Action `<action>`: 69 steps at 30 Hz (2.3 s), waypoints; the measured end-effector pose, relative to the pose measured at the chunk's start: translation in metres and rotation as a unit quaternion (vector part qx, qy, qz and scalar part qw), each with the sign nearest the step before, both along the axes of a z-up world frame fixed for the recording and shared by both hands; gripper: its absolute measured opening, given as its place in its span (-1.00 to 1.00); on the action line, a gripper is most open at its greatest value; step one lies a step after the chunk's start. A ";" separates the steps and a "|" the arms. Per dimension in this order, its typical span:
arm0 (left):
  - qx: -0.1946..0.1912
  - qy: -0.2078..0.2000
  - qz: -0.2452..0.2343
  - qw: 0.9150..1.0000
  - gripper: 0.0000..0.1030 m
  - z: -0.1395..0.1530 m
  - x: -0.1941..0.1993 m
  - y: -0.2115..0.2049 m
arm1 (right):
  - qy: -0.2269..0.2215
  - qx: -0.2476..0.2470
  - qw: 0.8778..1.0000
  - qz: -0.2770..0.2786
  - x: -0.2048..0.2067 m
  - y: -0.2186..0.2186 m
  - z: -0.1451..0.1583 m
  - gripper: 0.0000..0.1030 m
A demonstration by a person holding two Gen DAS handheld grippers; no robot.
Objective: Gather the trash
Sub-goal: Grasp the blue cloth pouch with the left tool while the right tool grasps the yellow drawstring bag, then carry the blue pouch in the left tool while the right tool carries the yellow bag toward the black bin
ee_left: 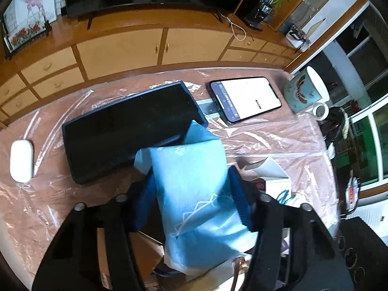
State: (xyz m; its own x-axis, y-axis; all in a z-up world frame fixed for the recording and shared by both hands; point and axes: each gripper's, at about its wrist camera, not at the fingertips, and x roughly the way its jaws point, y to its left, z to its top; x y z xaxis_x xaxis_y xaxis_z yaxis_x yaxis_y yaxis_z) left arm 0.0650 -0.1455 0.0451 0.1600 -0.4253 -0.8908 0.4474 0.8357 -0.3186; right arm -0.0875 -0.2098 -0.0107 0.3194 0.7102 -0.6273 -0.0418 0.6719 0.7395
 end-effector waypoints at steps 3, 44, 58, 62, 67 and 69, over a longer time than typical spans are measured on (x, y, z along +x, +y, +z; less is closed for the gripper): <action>-0.016 -0.003 0.004 1.000 -0.01 0.002 -0.002 0.004 | -0.008 0.006 1.000 -0.004 -0.001 -0.001 -0.002 0.50; -0.101 -0.113 0.055 0.987 -0.10 0.056 -0.094 0.079 | -0.129 -0.206 0.970 0.003 -0.065 -0.048 0.030 0.87; -0.119 -0.124 0.062 0.983 -0.11 0.057 -0.107 0.087 | -0.137 -0.218 0.966 0.014 -0.064 -0.062 0.016 0.32; -0.138 -0.137 0.068 0.979 -0.11 0.067 -0.117 0.095 | -0.157 -0.198 0.967 -0.016 -0.067 -0.071 0.033 0.32; -0.140 -0.163 0.065 0.975 -0.11 0.079 -0.139 0.099 | -0.176 -0.175 0.967 -0.051 -0.070 -0.078 0.051 0.32; -0.137 -0.171 0.065 0.973 -0.11 0.082 -0.148 0.102 | -0.179 -0.173 0.967 -0.059 -0.072 -0.080 0.056 0.32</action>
State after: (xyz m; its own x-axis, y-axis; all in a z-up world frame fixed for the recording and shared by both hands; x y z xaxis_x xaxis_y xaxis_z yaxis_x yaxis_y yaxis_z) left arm -0.0828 -0.0434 0.1269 0.4966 -0.5961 -0.6309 0.4622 0.7969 -0.3891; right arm -0.1598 -0.2899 0.0449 0.6258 0.4225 -0.6556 -0.1602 0.8923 0.4220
